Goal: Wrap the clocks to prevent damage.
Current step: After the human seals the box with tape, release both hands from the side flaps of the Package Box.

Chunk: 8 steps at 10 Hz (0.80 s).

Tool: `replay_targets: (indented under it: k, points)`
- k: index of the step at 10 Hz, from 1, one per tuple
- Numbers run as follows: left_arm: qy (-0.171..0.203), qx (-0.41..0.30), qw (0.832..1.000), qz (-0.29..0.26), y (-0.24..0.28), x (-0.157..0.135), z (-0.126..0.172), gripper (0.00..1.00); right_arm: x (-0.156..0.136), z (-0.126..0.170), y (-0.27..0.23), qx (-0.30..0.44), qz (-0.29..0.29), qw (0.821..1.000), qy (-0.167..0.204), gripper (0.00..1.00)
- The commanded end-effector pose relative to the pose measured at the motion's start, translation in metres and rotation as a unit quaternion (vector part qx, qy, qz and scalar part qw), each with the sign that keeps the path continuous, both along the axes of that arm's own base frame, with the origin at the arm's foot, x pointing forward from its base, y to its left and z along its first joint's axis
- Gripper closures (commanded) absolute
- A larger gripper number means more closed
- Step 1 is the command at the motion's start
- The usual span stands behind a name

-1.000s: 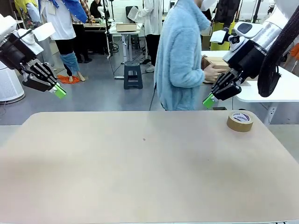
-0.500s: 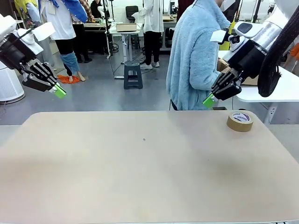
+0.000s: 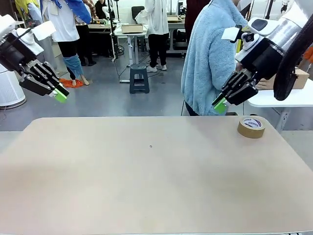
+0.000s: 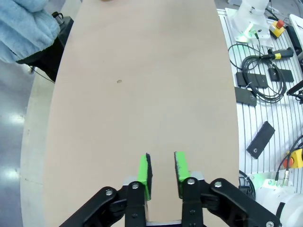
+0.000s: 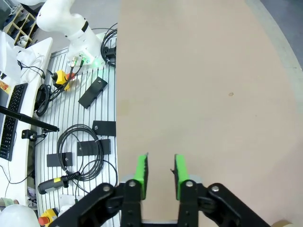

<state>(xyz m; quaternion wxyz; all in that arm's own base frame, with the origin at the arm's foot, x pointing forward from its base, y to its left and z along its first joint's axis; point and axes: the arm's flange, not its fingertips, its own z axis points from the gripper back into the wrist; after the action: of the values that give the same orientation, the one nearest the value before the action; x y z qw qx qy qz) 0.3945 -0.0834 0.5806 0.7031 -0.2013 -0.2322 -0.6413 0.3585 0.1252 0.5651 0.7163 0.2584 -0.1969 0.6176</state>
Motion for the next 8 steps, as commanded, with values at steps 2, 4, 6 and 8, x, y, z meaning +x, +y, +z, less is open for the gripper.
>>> replay_targets:
  k: [2, 4, 6, 8]
  points:
    - [0.008, -0.050, 0.998, 0.024, -0.003, 0.003, 0.004, 0.00, -0.006, -0.004, -0.005, 0.029, -0.039, 0.999, -0.015, 0.16]
    - [0.018, -0.062, 0.998, 0.026, -0.006, -0.001, -0.005, 0.04, -0.009, -0.008, -0.008, 0.038, -0.040, 0.998, -0.006, 0.00]
    - [0.035, -0.061, 0.997, 0.025, -0.008, 0.007, -0.007, 0.00, -0.009, -0.008, -0.010, 0.040, -0.037, 0.999, -0.001, 0.00]
    - [0.039, -0.063, 0.997, 0.028, -0.007, 0.006, -0.010, 0.04, -0.009, -0.008, -0.011, 0.049, -0.033, 0.998, 0.000, 0.00]
